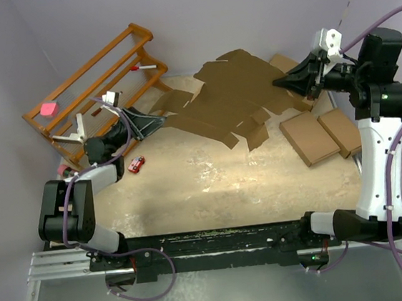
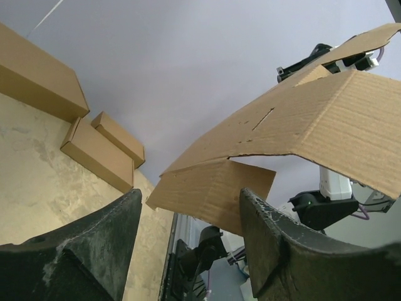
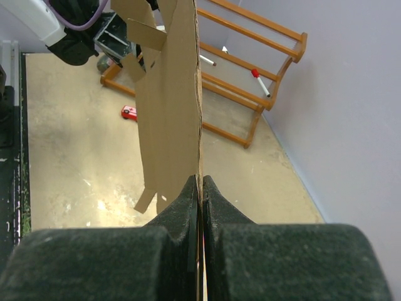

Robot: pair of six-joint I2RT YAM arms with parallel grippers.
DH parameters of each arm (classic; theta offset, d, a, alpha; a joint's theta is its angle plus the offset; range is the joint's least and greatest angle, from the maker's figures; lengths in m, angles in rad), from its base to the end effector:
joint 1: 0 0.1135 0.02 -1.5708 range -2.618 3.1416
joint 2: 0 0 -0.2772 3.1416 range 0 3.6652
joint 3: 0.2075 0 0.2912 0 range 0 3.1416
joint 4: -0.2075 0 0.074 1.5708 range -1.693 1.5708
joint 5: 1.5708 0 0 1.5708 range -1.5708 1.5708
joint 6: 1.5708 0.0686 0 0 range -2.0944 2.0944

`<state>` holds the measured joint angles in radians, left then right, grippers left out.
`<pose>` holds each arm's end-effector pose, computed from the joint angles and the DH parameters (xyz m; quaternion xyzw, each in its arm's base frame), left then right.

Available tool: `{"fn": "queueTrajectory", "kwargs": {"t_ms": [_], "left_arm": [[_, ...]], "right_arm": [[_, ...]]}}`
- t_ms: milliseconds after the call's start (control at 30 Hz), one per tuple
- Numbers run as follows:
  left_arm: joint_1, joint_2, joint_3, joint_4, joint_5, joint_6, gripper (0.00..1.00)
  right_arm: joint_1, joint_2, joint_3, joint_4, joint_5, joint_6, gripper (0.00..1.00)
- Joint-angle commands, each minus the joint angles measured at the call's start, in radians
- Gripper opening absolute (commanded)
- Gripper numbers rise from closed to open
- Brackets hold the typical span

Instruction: Fold the paper box

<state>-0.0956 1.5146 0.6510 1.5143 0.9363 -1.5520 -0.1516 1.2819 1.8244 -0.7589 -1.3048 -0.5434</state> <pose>0.3196 -0.0862 0.2821 0.0381 0.5648 -0.7228 0.3963 0.2512 0.0286 0.5579 -0.4937 0.5334 0.2753 0.6293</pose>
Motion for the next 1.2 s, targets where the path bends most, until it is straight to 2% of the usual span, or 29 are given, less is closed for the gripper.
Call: {"fn": "queueTrajectory", "kwargs": {"t_ms": [0, 667, 1167], "left_arm": [[-0.016, -0.006, 0.039, 0.135, -0.001, 0.033, 0.66], [-0.067, -0.031, 0.04, 0.136, 0.091, 0.049, 0.68], [-0.067, -0.066, 0.032, 0.137, 0.08, 0.04, 0.69]], "right_arm": [[-0.003, -0.012, -0.003, 0.024, -0.044, 0.014, 0.0], [-0.004, -0.013, -0.004, 0.042, 0.003, 0.014, 0.0], [-0.004, -0.016, -0.009, 0.042, 0.057, 0.014, 0.0]]}}
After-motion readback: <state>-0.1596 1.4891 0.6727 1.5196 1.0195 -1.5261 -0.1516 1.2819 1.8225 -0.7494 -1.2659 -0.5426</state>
